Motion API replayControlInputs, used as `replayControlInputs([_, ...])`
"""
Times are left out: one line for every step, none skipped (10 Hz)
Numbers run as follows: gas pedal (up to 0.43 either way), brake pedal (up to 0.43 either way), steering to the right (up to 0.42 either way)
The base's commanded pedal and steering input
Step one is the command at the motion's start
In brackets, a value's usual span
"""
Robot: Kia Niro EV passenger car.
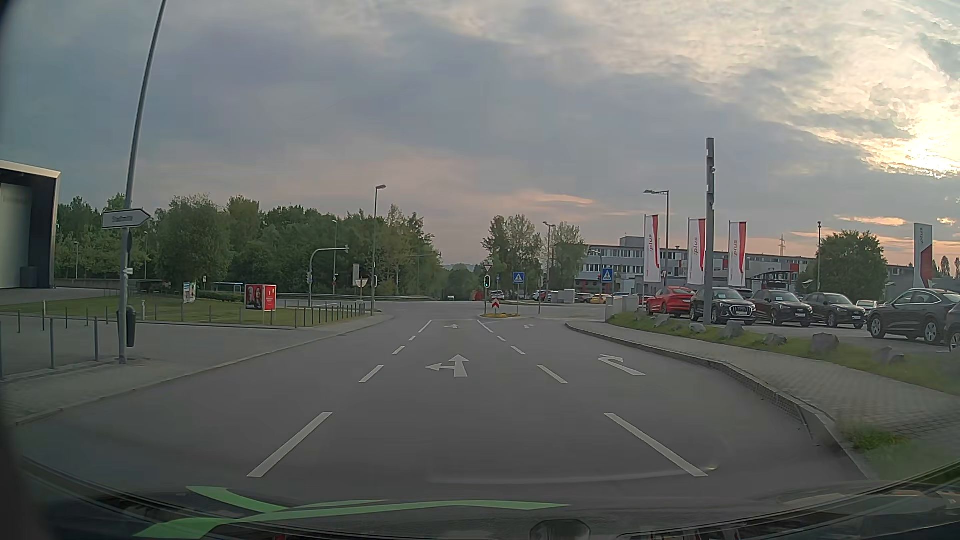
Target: Follow the waypoints while adhering to traffic rules and regulations
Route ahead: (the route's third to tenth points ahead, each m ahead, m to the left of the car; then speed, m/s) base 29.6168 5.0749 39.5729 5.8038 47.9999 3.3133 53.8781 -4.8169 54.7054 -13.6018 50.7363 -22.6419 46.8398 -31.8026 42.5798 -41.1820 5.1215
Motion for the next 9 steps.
replayControlInputs([0.000,0.000,0.089])
replayControlInputs([0.000,0.000,0.084])
replayControlInputs([0.000,0.000,0.076])
replayControlInputs([0.008,0.000,0.068])
replayControlInputs([0.008,0.000,0.063])
replayControlInputs([0.020,0.000,0.056])
replayControlInputs([0.020,0.000,0.046])
replayControlInputs([0.028,0.000,0.036])
replayControlInputs([0.028,0.000,0.028])
